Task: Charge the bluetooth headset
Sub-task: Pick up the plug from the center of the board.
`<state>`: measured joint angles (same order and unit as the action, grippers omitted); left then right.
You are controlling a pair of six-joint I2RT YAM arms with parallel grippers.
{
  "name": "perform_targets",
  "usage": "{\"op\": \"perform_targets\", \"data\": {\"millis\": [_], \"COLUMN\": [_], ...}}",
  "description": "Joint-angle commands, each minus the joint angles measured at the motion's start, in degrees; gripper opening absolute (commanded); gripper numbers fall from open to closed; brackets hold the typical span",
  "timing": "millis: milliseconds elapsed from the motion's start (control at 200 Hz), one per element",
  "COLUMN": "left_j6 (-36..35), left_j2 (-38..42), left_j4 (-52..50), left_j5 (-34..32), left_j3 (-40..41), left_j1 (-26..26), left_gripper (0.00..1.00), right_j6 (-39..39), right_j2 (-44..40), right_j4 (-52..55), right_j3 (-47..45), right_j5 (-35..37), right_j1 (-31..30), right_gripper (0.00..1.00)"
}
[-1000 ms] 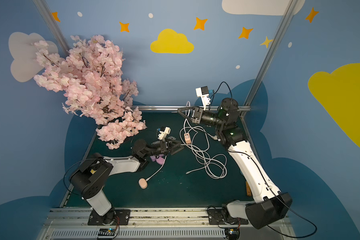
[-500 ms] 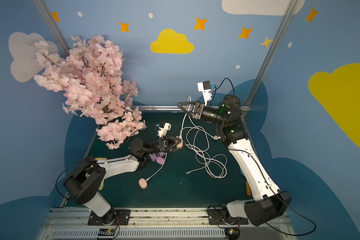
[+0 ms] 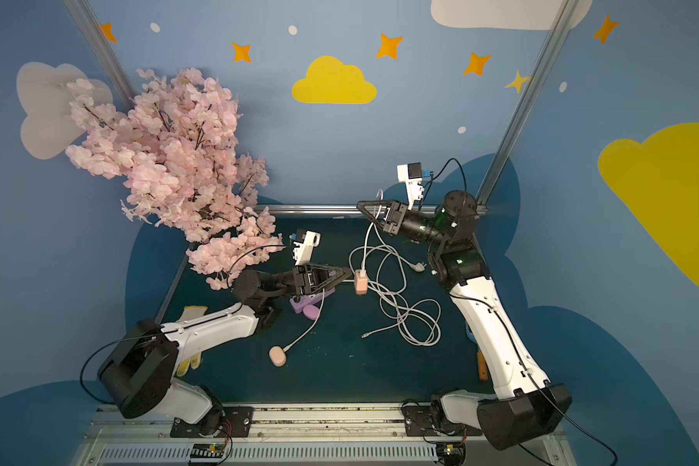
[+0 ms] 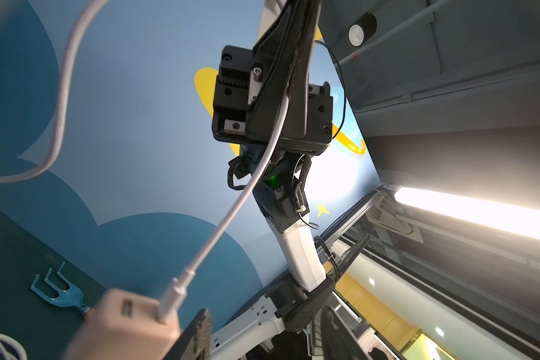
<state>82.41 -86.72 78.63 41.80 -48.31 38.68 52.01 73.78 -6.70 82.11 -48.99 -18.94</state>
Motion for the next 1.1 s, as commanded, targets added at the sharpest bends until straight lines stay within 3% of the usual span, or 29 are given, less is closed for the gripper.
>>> {"op": "perform_targets", "data": {"millis": [0, 40, 120, 375, 761, 1096], "left_j6": [-0.4, -0.5, -0.5, 2.2, 5.3, 5.6], "left_j2": [-1.6, -2.4, -4.9, -10.8, -5.1, -6.2], "left_j4": [1.4, 1.4, 1.4, 1.5, 1.5, 1.6], "left_j5": [0.6, 0.5, 0.3, -0.1, 0.4, 0.3], "left_j3": [0.5, 0.5, 0.4, -3.2, -8.0, -6.7], "left_j1": [0.0, -0.1, -0.2, -0.4, 0.3, 0.9], "left_gripper": [0.85, 0.93, 1.00, 1.00, 1.00, 1.00], "right_j6": [1.5, 1.3, -0.2, -0.5, -1.1, -0.5], "right_j2": [-0.1, 0.1, 0.1, 1.5, 0.3, 1.5], "right_j4": [-3.4, -2.6, -0.6, 0.1, -0.7, -0.7], "right_j3": [1.3, 2.2, 3.8, 8.3, 5.2, 7.7], "right_j5": [-0.2, -0.4, -0.3, -0.1, 0.8, 1.2], "right_j1": [-0.1, -0.2, -0.3, -1.5, -2.2, -2.5], "right_gripper": [0.00, 0.00, 0.00, 0.00, 0.00, 0.00]}}
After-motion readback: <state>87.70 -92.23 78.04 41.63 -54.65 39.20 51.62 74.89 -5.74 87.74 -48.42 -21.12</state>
